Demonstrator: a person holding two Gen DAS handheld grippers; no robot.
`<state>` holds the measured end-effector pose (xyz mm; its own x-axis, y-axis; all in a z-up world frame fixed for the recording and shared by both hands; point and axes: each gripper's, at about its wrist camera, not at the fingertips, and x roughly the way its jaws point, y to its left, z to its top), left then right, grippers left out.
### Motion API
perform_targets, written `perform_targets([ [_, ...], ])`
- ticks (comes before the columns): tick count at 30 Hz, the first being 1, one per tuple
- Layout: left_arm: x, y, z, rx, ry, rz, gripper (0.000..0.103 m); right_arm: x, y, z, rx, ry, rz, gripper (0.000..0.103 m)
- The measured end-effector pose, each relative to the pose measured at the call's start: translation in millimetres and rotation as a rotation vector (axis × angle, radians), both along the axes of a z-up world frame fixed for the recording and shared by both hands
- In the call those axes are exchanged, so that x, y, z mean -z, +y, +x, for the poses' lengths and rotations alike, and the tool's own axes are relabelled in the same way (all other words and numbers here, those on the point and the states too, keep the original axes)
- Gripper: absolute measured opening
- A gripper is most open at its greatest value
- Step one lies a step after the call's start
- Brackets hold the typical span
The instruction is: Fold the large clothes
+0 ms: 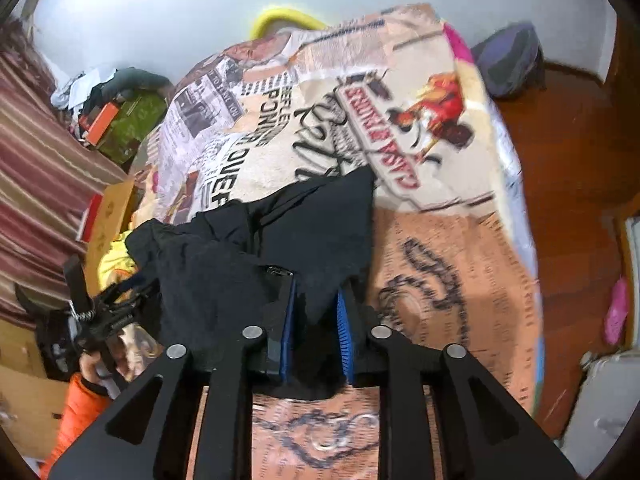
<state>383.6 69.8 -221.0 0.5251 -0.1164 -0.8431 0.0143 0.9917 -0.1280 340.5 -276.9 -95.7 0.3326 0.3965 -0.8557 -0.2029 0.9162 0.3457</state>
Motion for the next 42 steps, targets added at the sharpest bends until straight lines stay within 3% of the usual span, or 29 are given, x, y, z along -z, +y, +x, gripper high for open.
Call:
perform_targets([
  [3, 3.7, -3.3, 4.5, -0.001, -0.004, 0.034, 0.082, -16.1, -11.5, -7.9, 0.050, -0.095, -0.041, 0.047],
  [8, 6.6, -0.6, 11.3, -0.026, -0.007, 0.019, 0.085, -27.2, 3.0, -22.8, 0.032, -0.187, -0.108, 0.048],
  [16, 6.9, -1.5, 6.2, -0.040, -0.019, 0.017, 0.085, -12.6, 99.7, -37.6, -0.128, -0.318, -0.168, 0.049],
  [21, 7.7, -1.8, 4.4, -0.040, -0.033, 0.023, 0.085, 24.6, 156.1, -31.1, -0.190, -0.293, -0.198, 0.049],
  [26, 9.6, -2.2, 1.2, -0.036, -0.056, 0.028, 0.085, 64.1, 181.8, -26.9, -0.201, -0.219, -0.281, 0.051],
  [31, 10.8, 0.7, -8.7, -0.028, -0.064, 0.026, 0.085, 68.7, 169.8, -31.7, -0.189, -0.235, -0.288, 0.059],
  [34, 10.9, 10.7, -18.7, -0.033, -0.059, -0.006, 0.085, 68.3, 164.4, -34.0, -0.157, -0.259, -0.368, 0.076],
  [37, 11.4, 24.2, -30.3, -0.066, -0.052, -0.033, 0.085, 70.3, 148.0, -37.8, -0.127, -0.268, -0.414, 0.078],
  [42, 15.4, 53.7, -53.6, -0.098, -0.041, -0.114, 0.085, 64.8, 125.4, -42.7, -0.088, -0.252, -0.392, 0.078],
])
